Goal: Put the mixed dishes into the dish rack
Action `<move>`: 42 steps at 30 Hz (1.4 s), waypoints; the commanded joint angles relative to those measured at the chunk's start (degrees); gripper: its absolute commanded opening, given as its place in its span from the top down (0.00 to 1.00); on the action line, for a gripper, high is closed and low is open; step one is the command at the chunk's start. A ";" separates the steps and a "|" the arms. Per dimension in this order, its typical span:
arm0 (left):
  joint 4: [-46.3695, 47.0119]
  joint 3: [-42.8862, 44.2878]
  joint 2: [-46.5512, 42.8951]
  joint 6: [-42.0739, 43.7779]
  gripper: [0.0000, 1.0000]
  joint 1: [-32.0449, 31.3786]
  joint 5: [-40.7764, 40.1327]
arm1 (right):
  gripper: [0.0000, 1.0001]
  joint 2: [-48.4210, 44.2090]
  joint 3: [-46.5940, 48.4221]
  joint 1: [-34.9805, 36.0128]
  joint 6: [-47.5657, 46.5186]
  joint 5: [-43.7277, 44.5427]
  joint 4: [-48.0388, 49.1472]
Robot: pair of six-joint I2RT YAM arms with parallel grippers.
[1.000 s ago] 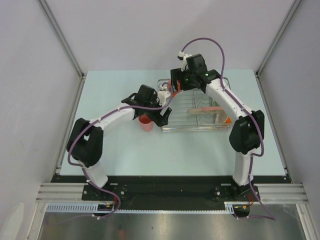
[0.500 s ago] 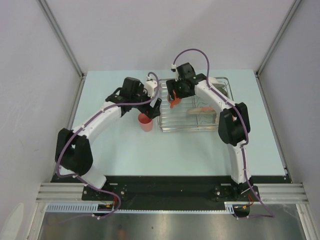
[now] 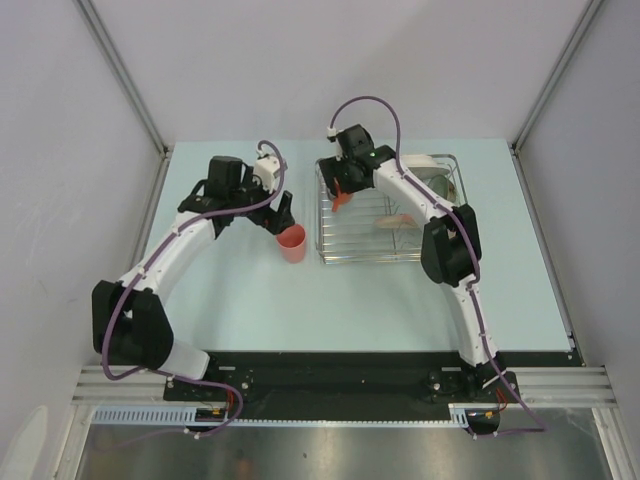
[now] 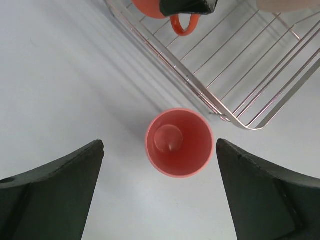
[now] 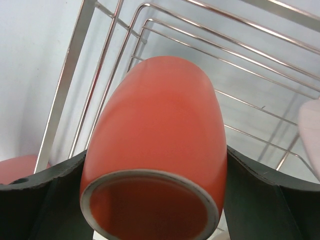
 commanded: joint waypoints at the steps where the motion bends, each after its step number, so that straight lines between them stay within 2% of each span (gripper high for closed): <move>1: 1.31 -2.21 -2.73 1.23 0.00 2.43 3.08 | 1.00 1.23 4.18 0.17 -0.19 1.20 1.50; 11: 2.80 -5.82 -4.49 0.70 0.00 4.54 5.19 | 1.00 4.57 4.79 0.08 -0.10 2.87 1.24; 15: 3.42 -6.78 -4.75 0.70 0.00 4.63 5.37 | 0.81 5.54 5.59 0.52 -0.80 4.54 1.15; 20: 4.12 -7.49 -4.49 0.61 0.00 4.81 5.55 | 0.80 5.81 5.50 1.75 -2.91 8.93 2.12; 26: 4.30 -7.84 -4.49 0.35 0.00 4.98 5.81 | 0.72 5.72 5.33 2.10 -3.62 10.52 3.44; 27: 4.30 -7.84 -4.49 0.26 0.00 4.98 5.73 | 0.63 5.72 5.24 2.10 -3.53 10.52 3.44; 31: 4.30 -8.11 -4.49 0.35 0.00 4.89 5.73 | 0.41 5.37 3.84 2.10 -3.44 10.69 3.44; 32: 4.21 -8.11 -4.58 0.44 0.00 4.89 5.64 | 0.31 5.19 3.40 2.10 -3.35 11.04 3.70; 33: 4.30 -8.11 -4.58 0.70 0.00 4.89 5.55 | 0.04 5.02 3.13 2.19 -3.35 11.40 3.96; 34: 4.30 -8.19 -4.58 0.61 0.00 4.89 5.37 | 0.00 4.75 2.78 2.19 -3.35 11.40 4.23; 42: 4.56 -8.37 -4.32 0.97 0.00 4.98 4.76 | 0.00 2.47 1.10 2.81 -3.18 12.45 4.85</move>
